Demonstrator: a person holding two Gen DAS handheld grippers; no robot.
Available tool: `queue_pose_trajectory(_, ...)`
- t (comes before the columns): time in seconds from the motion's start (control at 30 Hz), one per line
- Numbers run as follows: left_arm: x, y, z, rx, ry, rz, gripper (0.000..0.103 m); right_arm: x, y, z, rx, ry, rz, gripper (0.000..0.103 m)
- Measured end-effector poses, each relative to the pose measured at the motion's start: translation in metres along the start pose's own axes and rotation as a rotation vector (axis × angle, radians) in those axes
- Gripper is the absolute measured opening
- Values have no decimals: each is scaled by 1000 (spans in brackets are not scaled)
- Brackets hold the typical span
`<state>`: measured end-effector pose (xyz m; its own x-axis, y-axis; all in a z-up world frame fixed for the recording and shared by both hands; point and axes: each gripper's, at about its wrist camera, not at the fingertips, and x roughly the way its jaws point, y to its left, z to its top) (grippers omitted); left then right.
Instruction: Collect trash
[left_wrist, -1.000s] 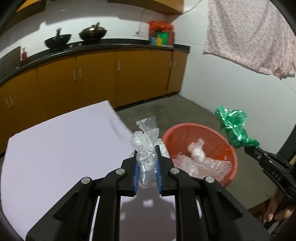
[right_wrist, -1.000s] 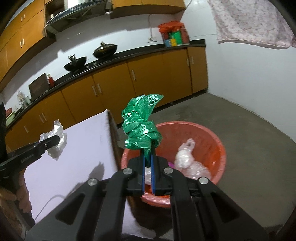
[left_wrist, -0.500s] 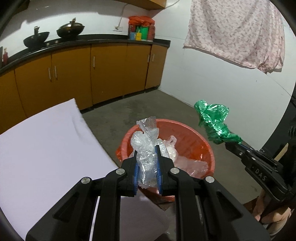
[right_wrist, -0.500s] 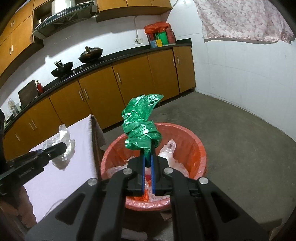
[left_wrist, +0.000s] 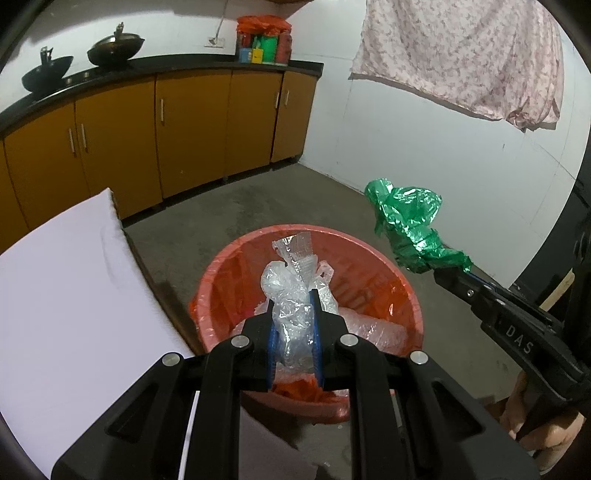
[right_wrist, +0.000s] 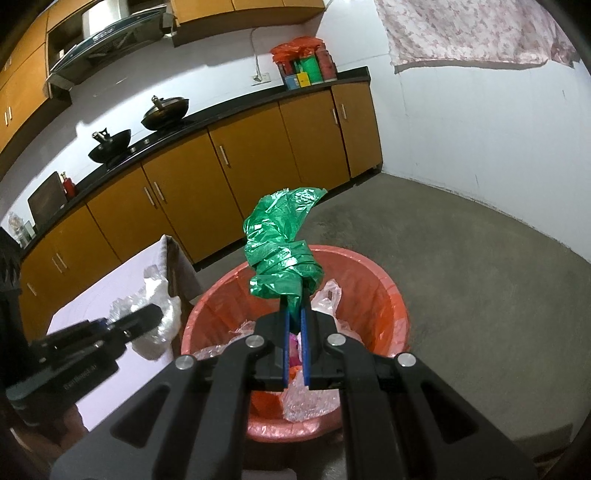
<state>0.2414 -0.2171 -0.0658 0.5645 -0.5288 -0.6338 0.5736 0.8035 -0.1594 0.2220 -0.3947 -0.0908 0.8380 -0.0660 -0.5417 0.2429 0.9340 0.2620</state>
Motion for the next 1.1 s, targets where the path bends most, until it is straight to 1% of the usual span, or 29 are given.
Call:
queue_pose_trajectory(0.03,3,-1,0,1,3,-2,16,3,-1,0,7,2,2,7)
queue_pose_trajectory(0.07,7,-2,0,1,7,0,17,7,-2,0,15,6,4,10)
queue_pose_trajectory(0.13,15,0,0,-11,22,4,24,17,-6,0,29,26,2,12)
queue_pose_trajectory(0.2,24,3,-2,-32,42,-5,43,25,-11,-3,53,57,11,22)
queue_pose_trajectory(0.23,26,5,-4,-40,46,-1,46,28,-13,-4,60,63,13,24)
queue_pose_trajectory(0.33,31,10,-8,-51,64,5,48,28,-16,-10,57,66,7,26)
queue_pose_trajectory(0.4,31,15,-11,-63,75,13,49,24,-18,-13,52,61,-3,35)
queue_pose_trajectory(0.43,28,19,-12,-75,76,17,49,23,-18,-12,49,59,-7,37)
queue_pose_trajectory(0.47,25,21,-12,-82,74,19,50,19,-18,-13,43,50,-13,44)
queue_pose_trajectory(0.5,21,24,-12,-88,68,23,54,16,-18,-12,37,44,-17,54)
queue_pose_trajectory(0.53,14,28,-13,-92,57,32,55,11,-17,-12,26,34,-24,58)
queue_pose_trajectory(0.57,7,31,-13,-93,42,42,60,6,-15,-11,13,25,-27,68)
queue_pose_trajectory(0.6,-6,34,-15,-92,17,58,66,1,-12,-11,-3,16,-29,75)
queue_pose_trajectory(0.63,-14,35,-15,-91,0,70,69,-7,-6,-11,-34,-1,-32,77)
queue_pose_trajectory(0.7,-43,39,-22,-85,-60,110,82,-22,4,-11,-83,-33,-39,88)
queue_pose_trajectory(0.73,-54,39,-24,-79,-84,129,84,-34,11,-12,-114,-62,-41,90)
queue_pose_trajectory(0.8,-78,37,-30,-65,-128,174,92,-53,21,-15,-152,-104,-38,95)
queue_pose_trajectory(0.87,-111,35,-43,-52,-185,244,96,-76,32,-20,-179,-145,-27,97)
queue_pose_trajectory(0.97,-149,33,-61,-44,-238,334,101,-102,47,-28,-193,-184,0,99)
queue_pose_trajectory(1.0,-166,33,-69,-42,-259,377,101,-110,52,-31,-200,-193,4,99)
queue_pose_trajectory(1.1,-194,33,-84,-48,-288,471,101,-135,70,-39,-238,-238,-6,99)
